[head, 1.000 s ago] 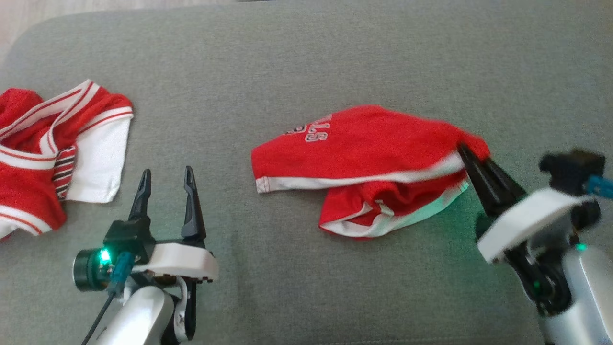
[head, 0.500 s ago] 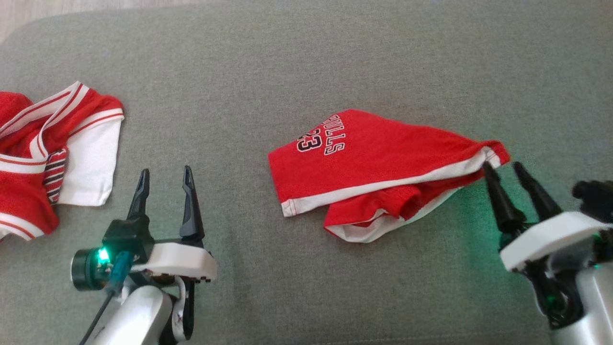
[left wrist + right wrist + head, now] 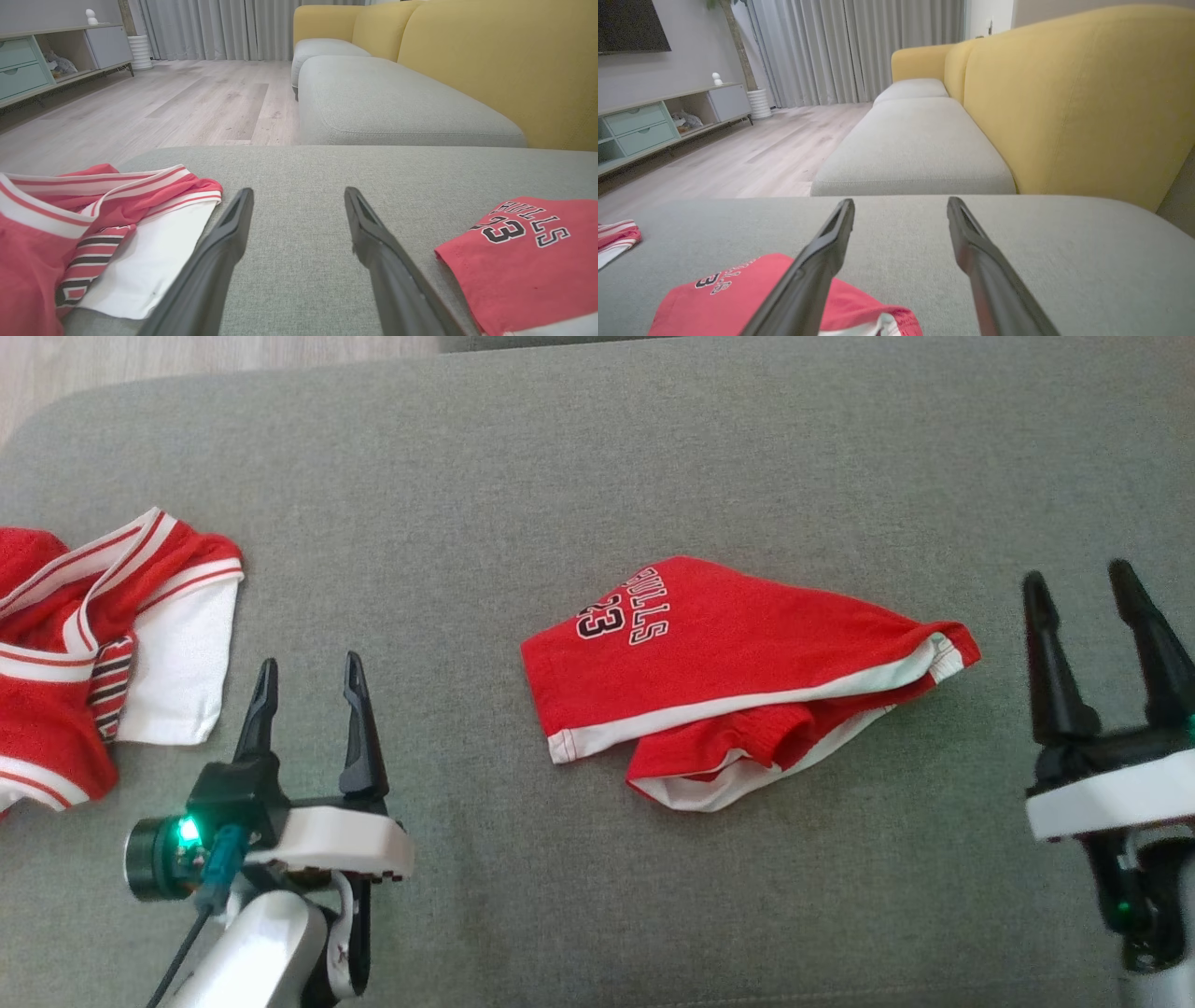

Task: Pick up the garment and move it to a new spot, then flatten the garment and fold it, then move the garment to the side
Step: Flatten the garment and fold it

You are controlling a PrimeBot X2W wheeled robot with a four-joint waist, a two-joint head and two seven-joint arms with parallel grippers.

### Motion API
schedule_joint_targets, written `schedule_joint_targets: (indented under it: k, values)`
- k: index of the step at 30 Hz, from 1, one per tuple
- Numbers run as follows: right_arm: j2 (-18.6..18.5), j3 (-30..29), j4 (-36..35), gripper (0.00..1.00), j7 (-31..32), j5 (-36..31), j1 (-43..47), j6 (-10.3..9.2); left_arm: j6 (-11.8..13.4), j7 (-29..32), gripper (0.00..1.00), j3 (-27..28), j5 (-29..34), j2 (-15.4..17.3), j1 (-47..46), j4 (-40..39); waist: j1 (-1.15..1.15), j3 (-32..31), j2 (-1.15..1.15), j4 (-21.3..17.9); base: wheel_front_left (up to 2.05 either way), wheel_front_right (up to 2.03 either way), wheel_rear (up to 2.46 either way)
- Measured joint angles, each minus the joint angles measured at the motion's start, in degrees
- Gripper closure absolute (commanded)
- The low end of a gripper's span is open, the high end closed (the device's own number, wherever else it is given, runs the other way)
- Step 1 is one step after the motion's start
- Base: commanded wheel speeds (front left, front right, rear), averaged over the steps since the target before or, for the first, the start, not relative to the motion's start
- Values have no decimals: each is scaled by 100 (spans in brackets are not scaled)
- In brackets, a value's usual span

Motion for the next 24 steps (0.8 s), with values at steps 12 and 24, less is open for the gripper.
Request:
schedule_joint_targets:
  k: [12,24]
  values:
    - [282,454,-636,0,-115,-270,149,0,81,110,0,-13,0,125,8,-152,0,-49,0,-60,0,0,0]
    - [337,469,-593,0,-113,-138,158,0,133,211,0,-78,146,292,-4,-282,0,-36,0,-124,0,0,0]
